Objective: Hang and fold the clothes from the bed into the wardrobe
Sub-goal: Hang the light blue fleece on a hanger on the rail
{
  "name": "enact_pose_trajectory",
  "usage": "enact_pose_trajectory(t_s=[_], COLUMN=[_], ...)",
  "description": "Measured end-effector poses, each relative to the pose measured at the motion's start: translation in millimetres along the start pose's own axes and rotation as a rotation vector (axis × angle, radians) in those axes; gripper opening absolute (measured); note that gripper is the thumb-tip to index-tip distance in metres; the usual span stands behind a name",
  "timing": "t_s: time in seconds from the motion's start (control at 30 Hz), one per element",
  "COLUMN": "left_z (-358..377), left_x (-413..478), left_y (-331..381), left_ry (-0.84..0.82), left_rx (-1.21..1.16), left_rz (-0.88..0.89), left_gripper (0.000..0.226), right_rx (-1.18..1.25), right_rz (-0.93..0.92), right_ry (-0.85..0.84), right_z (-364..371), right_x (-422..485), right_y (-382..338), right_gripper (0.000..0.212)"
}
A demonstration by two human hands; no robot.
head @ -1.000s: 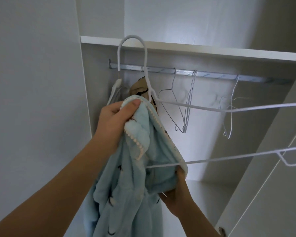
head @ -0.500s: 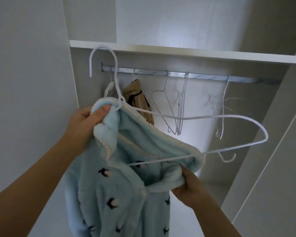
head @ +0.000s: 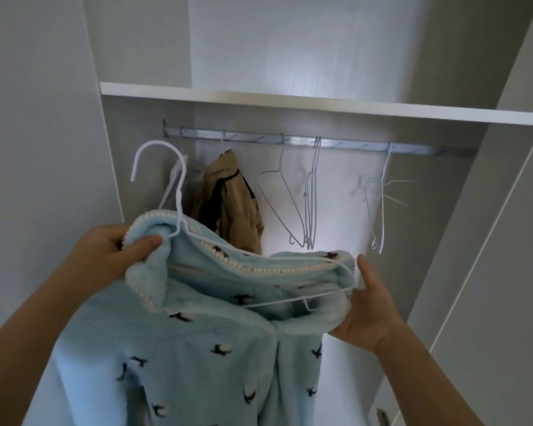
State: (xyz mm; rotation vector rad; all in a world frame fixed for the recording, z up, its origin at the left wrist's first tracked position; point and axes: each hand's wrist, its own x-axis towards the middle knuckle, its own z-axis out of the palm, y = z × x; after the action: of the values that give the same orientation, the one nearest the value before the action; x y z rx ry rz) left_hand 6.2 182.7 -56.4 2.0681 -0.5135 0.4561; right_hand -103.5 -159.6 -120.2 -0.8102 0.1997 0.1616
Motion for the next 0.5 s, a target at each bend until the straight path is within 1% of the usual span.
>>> enact_pose_trajectory(t_s=[0.1,0.13,0.2,0.23,0.3,0.4,0.5], left_z=[3,3,5,6,10,14,17], left_x=[-2,-2,-3,-5,-8,-12,-15], left_y=[2,5,12,16,23,22,19], left_ry=[-0.024,-0.025,-0.029,-0.039,-0.081,-0.111,-0.090], left_rx=[0.038,0.038,-0.010,-0.042,-0.076,-0.066,0.142], left_rz=[0.031,0.040,0.059,0.069,0.078,0.098,0.134], left_gripper=[0.030,0.029,0.021,0.016,0.010,0.019,0.030], right_rx=[-0.105,-0.126,-0.147,-0.151,-0.159,-0.247,-0.310], right_rz=[-0.009,-0.002,0.010,0.009,-0.014,-0.061,-0.136], right_ry=[0.058,0.082,0.157,0.197,0.287,0.411,0.574], right_z=[7,7,5,4,0,-5,-7], right_x=[4,5,8,9,14,21,28], right_y=[1,2,6,8,11,13,15], right_gripper=[0.044,0.040,0.047,0.047,0.037,0.019,0.005])
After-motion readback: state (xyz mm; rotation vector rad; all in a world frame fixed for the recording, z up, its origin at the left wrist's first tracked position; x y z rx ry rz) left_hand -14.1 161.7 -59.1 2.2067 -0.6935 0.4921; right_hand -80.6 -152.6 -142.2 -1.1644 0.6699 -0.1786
